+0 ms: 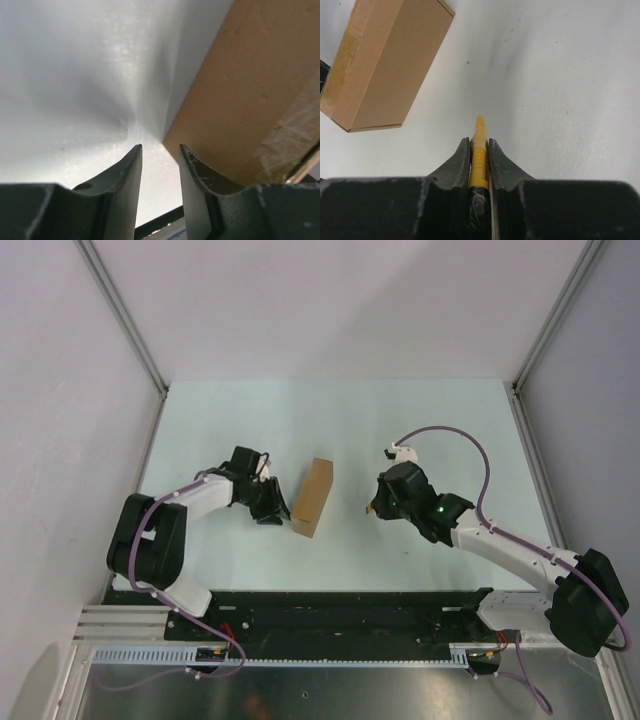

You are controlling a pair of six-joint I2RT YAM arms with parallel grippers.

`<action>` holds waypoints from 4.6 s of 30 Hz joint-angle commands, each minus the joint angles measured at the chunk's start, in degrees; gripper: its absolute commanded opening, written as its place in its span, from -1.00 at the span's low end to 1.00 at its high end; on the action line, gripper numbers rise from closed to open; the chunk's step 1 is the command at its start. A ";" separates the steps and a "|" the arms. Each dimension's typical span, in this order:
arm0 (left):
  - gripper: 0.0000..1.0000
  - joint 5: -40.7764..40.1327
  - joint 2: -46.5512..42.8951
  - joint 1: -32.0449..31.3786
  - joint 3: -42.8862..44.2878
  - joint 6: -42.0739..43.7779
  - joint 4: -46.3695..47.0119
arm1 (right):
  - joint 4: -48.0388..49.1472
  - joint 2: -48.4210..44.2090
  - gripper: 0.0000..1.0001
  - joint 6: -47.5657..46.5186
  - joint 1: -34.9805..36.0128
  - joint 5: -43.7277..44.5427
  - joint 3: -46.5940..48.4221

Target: Unpack the express box

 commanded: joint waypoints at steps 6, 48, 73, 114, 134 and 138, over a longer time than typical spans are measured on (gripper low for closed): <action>-0.18 10.67 1.86 -5.39 -3.92 -9.27 10.69 | 2.05 -0.06 -1.00 1.19 -0.24 -1.37 0.87; -0.31 13.12 29.97 3.05 46.78 5.14 10.18 | 11.63 3.18 -1.00 -14.01 19.17 0.03 10.61; -0.37 14.28 23.84 0.85 32.21 7.42 10.18 | -12.18 16.20 -1.00 0.93 20.94 19.28 20.30; 0.00 12.17 9.24 -3.55 29.81 12.43 10.36 | -1.73 5.30 -1.00 5.32 -4.55 13.92 5.45; 0.16 16.46 28.04 -3.81 41.86 3.64 9.13 | -7.45 -7.80 -1.00 -1.97 1.77 -6.03 -2.90; 0.10 17.88 28.40 -4.07 39.24 4.43 9.21 | -4.29 -4.20 -1.00 0.13 3.98 -2.26 -2.90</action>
